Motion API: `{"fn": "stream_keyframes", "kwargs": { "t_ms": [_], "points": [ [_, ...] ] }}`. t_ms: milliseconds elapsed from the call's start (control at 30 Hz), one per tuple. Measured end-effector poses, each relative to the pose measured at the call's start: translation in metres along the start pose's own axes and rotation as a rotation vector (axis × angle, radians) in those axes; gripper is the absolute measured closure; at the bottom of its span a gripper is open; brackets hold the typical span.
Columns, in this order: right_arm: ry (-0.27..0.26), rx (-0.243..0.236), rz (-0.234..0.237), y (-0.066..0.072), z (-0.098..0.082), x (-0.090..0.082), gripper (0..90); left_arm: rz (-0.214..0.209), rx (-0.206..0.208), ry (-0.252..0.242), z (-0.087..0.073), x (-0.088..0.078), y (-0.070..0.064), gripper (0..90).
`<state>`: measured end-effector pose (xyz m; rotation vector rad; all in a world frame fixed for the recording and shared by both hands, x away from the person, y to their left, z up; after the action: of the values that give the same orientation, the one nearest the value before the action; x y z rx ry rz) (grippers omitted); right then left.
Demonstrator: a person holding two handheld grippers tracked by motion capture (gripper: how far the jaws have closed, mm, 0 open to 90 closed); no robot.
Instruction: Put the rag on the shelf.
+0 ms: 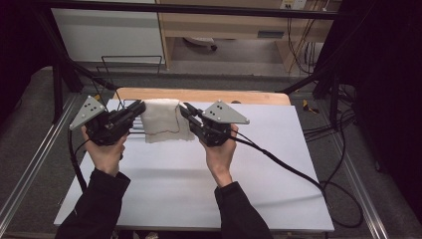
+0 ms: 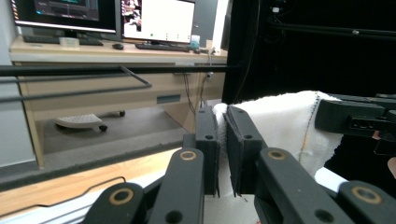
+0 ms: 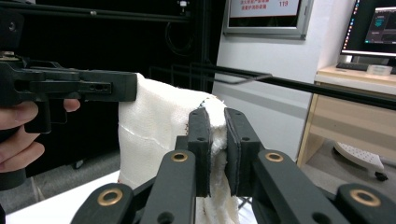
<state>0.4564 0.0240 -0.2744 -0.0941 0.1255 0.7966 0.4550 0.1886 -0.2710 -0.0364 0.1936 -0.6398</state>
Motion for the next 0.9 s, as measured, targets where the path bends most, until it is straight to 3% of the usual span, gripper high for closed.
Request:
{"fn": "stream_keyframes", "kwargs": {
  "t_ms": [467, 900],
  "points": [
    [-0.026, -0.025, 0.001, 0.009, 0.026, 0.021, 81.9, 0.033, 0.0, -0.042, 0.025, -0.01, 0.022, 83.2],
    [-0.042, -0.034, -0.011, 0.007, 0.047, 0.042, 81.9, 0.054, -0.008, -0.07, 0.044, -0.013, 0.038, 83.3]
  ]
}}
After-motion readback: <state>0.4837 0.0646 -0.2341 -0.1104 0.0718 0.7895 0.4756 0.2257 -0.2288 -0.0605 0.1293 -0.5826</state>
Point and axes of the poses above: each handheld gripper's, and its own axes: x roughly forward along the jaws, z roughly out of its top, y roughly to its left, the point moved 9 cm from there along x, roughly forward along the jaws, and after that the axes turned 6 degrees about y, right-handed, at the moved point
